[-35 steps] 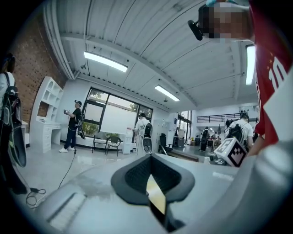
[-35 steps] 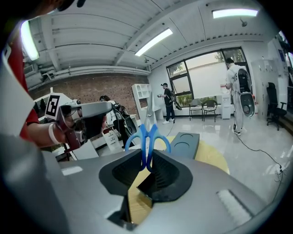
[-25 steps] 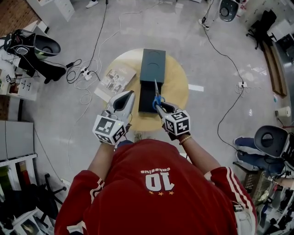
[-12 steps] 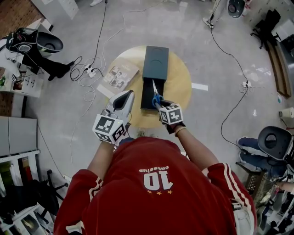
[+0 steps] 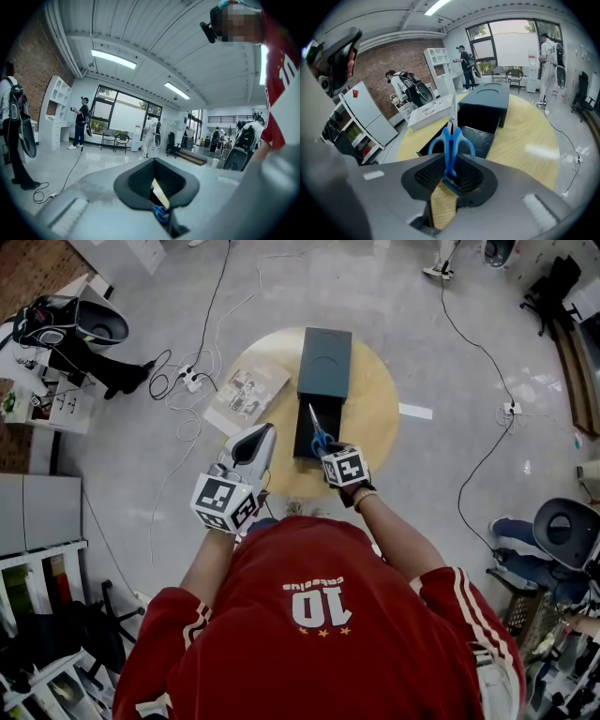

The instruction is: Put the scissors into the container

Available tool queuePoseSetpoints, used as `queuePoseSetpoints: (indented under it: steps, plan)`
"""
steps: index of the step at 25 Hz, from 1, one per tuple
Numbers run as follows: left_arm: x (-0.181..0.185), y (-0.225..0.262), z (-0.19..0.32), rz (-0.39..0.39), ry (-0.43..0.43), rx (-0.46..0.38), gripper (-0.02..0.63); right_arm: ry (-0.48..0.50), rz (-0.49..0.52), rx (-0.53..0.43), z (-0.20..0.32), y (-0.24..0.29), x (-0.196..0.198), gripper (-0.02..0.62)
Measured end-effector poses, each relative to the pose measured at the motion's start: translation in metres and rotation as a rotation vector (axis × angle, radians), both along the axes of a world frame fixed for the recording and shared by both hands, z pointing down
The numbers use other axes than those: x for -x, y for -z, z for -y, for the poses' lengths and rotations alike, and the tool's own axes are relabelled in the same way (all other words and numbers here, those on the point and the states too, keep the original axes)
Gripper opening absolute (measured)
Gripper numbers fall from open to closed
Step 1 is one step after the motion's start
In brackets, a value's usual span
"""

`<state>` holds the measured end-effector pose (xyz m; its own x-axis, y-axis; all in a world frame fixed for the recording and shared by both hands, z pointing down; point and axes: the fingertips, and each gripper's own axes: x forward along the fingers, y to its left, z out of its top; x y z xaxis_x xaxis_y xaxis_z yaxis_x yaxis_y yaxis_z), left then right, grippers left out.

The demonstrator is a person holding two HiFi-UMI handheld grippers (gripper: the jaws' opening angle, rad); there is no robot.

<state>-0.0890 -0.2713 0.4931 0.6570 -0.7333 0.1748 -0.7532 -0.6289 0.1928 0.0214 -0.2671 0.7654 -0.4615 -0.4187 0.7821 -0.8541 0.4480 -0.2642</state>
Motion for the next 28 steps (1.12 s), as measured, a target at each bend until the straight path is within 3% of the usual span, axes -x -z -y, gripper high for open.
queuePoseSetpoints:
  steps: [28]
  plan:
    - [0.013, -0.007, 0.005, -0.006, 0.026, 0.018, 0.003, 0.034, -0.091, 0.076, 0.000, -0.019, 0.002, 0.084]
